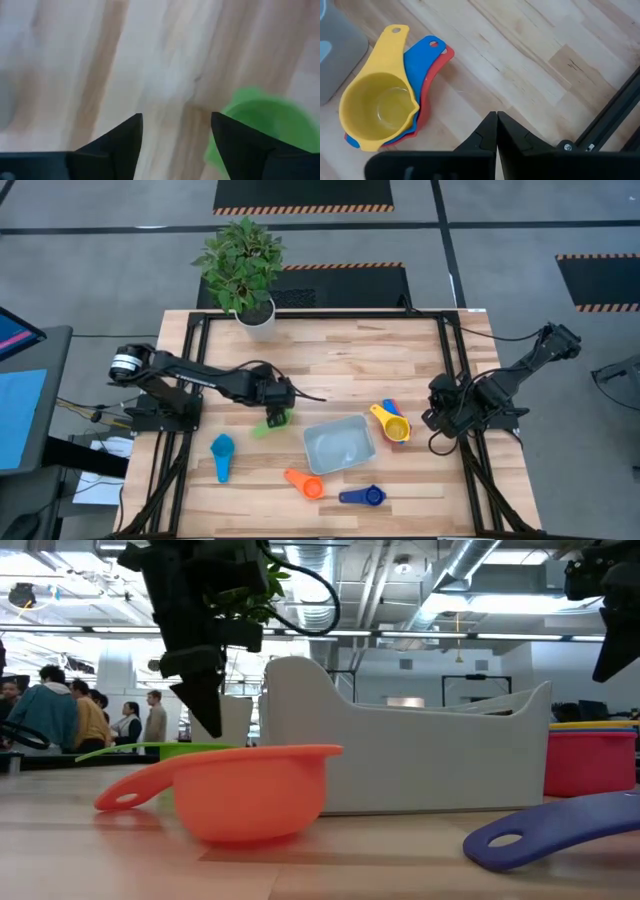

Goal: Nest measuring cups in basket
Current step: Stack the green measuring cup on top of the yellow measuring cup

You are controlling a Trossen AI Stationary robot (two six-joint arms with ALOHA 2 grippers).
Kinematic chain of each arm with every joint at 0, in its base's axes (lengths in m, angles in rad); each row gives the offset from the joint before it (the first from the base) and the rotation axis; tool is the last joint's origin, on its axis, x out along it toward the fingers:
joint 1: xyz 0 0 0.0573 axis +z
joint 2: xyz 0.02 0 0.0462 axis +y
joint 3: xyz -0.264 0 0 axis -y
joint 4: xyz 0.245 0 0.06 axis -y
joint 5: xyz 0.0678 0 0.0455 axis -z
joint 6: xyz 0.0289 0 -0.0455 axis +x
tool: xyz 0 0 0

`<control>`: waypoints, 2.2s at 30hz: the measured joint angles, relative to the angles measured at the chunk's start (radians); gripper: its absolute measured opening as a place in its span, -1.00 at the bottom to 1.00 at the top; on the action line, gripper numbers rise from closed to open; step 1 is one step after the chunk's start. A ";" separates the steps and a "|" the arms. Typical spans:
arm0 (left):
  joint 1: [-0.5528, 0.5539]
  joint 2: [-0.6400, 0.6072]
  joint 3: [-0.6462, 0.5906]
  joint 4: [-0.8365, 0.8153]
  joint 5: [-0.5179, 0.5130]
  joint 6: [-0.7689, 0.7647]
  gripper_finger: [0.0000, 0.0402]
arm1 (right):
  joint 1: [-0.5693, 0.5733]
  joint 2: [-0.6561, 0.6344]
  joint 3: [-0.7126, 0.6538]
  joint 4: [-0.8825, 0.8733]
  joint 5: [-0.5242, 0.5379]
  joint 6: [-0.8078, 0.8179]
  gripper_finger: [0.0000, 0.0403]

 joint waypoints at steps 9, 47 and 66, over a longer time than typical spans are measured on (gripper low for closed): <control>0.000 0.071 -0.001 0.023 0.085 0.066 0.04 | 0.000 0.004 0.002 0.001 0.000 -0.001 -0.85; 0.029 0.133 0.054 0.116 0.182 0.395 -0.97 | 0.000 0.004 0.002 -0.007 -0.003 -0.001 -0.84; 0.121 0.132 0.458 0.174 0.034 0.902 -1.00 | 0.000 0.004 0.002 -0.011 -0.003 -0.006 -0.85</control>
